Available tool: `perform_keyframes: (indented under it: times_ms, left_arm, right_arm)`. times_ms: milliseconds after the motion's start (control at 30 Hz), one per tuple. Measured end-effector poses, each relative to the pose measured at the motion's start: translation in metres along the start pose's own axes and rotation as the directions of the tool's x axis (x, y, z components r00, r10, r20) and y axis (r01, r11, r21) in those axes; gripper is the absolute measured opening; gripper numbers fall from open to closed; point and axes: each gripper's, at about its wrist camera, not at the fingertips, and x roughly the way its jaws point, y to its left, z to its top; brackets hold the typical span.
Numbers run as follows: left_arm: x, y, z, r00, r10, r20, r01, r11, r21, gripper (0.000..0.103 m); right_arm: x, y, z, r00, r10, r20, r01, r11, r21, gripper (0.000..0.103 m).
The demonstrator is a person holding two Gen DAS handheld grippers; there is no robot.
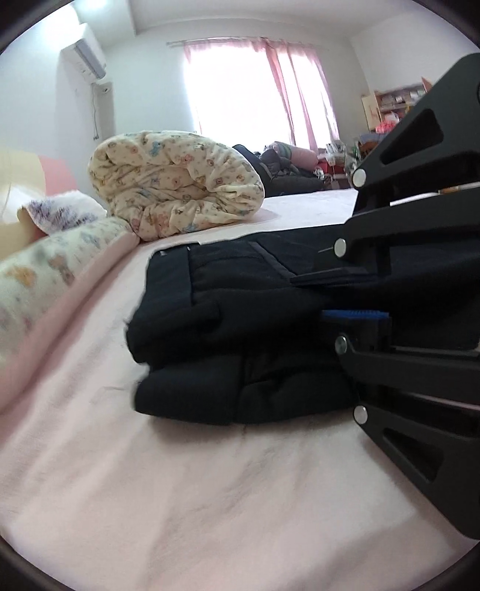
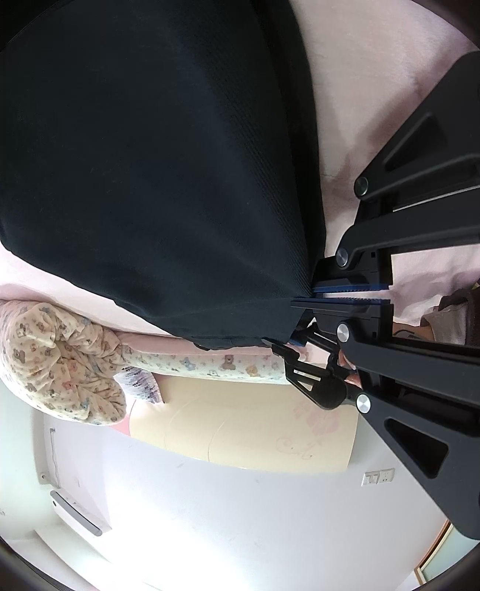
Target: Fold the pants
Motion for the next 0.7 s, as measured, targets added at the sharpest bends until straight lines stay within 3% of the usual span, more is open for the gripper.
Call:
perform_keyframes:
  times_ms: [200, 300, 433, 500, 567, 633, 700]
  left_arm:
    - [-0.034, -0.013, -0.011, 0.996, -0.011, 0.093, 0.007, 0.999, 0.037, 0.008]
    - [-0.046, -0.005, -0.019, 0.993, 0.013, 0.117, -0.014, 1.0, 0.012, 0.008]
    - [-0.031, 0.018, -0.019, 0.99, 0.113, 0.082, -0.11, 0.993, -0.043, 0.017]
    - [-0.03, 0.024, -0.017, 0.993, 0.094, 0.073, -0.089, 0.993, -0.074, 0.017]
    - [-0.041, 0.019, -0.016, 0.989, 0.104, 0.107, -0.097, 0.993, -0.069, 0.023]
    - [-0.058, 0.021, -0.016, 0.973, 0.141, 0.183, -0.126, 0.988, -0.093, 0.047]
    - [-0.084, 0.026, -0.016, 0.942, 0.186, 0.281, -0.143, 0.976, -0.166, 0.063]
  right_arm:
    - [-0.008, 0.013, -0.006, 1.0, 0.003, 0.005, -0.003, 0.999, -0.049, 0.002]
    - [-0.011, 0.013, -0.01, 1.0, -0.016, -0.002, 0.015, 0.998, -0.066, 0.002]
    - [0.004, -0.005, -0.01, 0.99, -0.127, -0.068, 0.122, 0.989, -0.079, 0.003]
    - [0.005, -0.009, -0.013, 0.985, -0.139, -0.106, 0.131, 0.988, -0.081, 0.006]
    - [0.0, 0.002, -0.017, 0.97, -0.18, -0.162, 0.157, 0.977, -0.147, 0.006]
    - [-0.014, 0.018, -0.02, 0.962, -0.195, -0.192, 0.147, 0.961, -0.235, 0.006]
    - [-0.038, 0.046, -0.011, 0.961, -0.245, -0.13, 0.181, 0.908, -0.377, 0.006]
